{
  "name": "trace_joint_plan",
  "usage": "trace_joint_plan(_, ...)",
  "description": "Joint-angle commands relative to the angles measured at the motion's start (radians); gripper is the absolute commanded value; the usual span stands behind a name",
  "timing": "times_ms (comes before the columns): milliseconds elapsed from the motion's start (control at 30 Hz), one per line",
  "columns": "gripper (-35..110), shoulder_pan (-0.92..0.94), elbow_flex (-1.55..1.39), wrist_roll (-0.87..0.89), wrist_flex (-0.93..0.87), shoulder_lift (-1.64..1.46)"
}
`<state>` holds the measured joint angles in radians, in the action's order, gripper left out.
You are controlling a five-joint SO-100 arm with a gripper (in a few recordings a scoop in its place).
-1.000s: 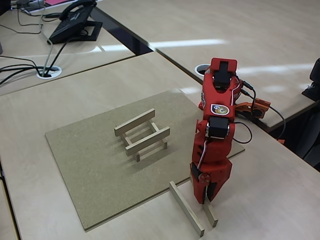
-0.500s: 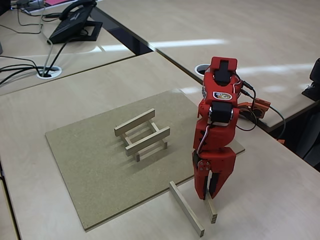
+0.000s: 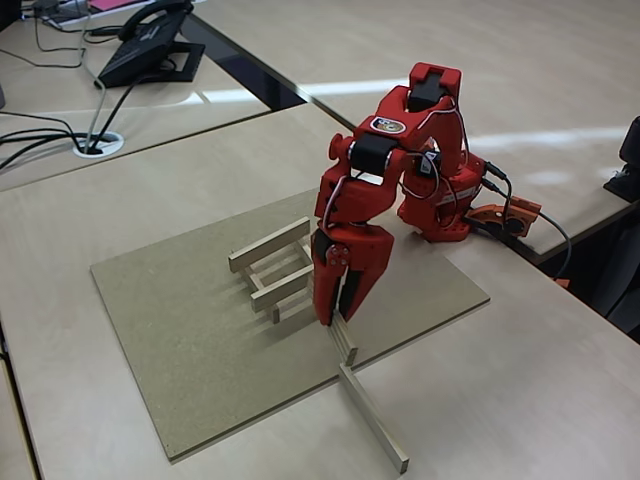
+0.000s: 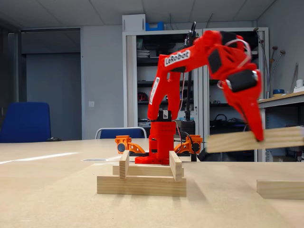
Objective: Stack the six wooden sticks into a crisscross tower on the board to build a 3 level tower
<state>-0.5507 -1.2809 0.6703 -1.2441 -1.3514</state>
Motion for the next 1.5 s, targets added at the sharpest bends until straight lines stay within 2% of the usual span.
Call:
trace_joint_plan(0, 0, 0.026, -0.032, -0.043, -0.048, -0.126)
trace_joint_plan(233, 0, 0.121, -0.071, -0.138, -0.164, -0.210)
trace_joint_plan(600, 0, 0.313, -0.081, -0.403, -0.298, -0.206)
trace_joint_plan(933, 0, 0.408, 0.179, -0.588, -0.413, -0.012)
trace_joint_plan(1233, 0, 0.431, 0.353, -0.640, -0.437, 0.140)
trace_joint_plan(1467, 0, 0.419, 0.368, -0.632, -0.428, 0.183)
